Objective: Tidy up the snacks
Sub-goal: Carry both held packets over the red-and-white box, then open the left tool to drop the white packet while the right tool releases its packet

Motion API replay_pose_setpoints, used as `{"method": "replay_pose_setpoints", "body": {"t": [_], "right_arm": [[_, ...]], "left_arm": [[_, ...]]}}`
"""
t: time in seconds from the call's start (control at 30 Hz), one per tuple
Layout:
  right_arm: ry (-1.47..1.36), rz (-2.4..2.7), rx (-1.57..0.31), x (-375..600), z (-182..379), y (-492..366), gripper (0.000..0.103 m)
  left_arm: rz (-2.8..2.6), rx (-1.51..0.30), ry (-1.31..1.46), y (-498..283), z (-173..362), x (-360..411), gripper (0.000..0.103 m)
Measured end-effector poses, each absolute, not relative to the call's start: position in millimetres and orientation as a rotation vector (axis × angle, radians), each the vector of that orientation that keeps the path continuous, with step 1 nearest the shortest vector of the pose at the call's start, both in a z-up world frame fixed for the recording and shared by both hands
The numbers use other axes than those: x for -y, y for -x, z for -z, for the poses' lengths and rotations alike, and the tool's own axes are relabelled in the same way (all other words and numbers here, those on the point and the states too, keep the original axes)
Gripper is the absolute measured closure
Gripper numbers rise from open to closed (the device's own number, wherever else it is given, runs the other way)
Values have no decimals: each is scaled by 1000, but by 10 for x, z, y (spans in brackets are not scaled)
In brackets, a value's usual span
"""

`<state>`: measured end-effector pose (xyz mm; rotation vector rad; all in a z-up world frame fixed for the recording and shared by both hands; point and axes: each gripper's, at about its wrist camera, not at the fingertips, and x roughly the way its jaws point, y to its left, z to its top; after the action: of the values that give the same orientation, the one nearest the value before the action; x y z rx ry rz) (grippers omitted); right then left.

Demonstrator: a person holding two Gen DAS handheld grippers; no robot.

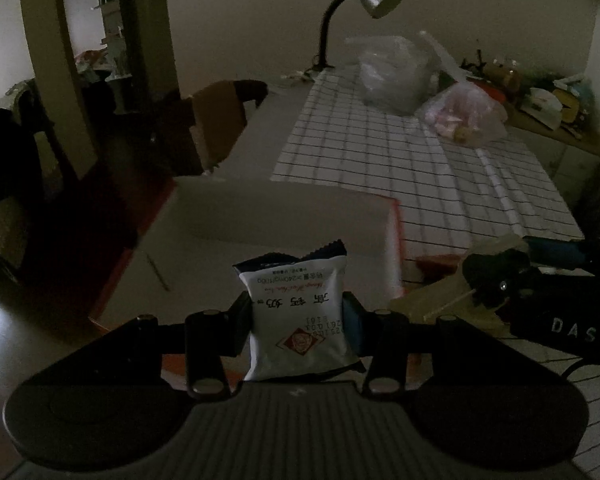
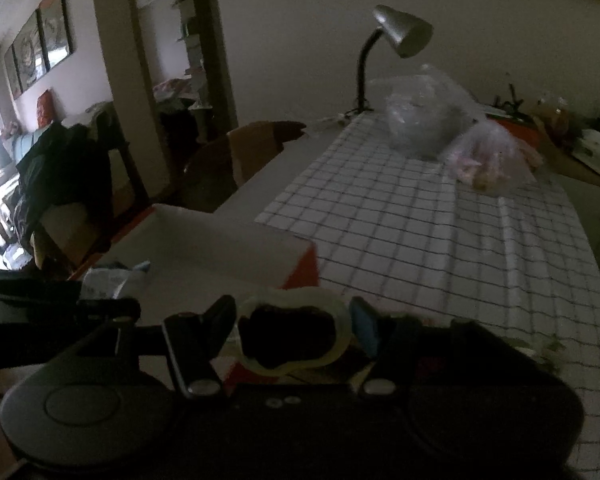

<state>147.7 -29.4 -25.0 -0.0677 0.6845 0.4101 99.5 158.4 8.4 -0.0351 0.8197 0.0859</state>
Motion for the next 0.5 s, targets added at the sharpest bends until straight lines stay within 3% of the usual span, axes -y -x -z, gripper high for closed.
{"method": "replay_pose_setpoints", "body": {"t": [0.5], "right_arm": [[241,-404,-785,-685,727,-1739,41]], "left_arm": [[-85,-914,27,-1420,316,-2425,57]]}}
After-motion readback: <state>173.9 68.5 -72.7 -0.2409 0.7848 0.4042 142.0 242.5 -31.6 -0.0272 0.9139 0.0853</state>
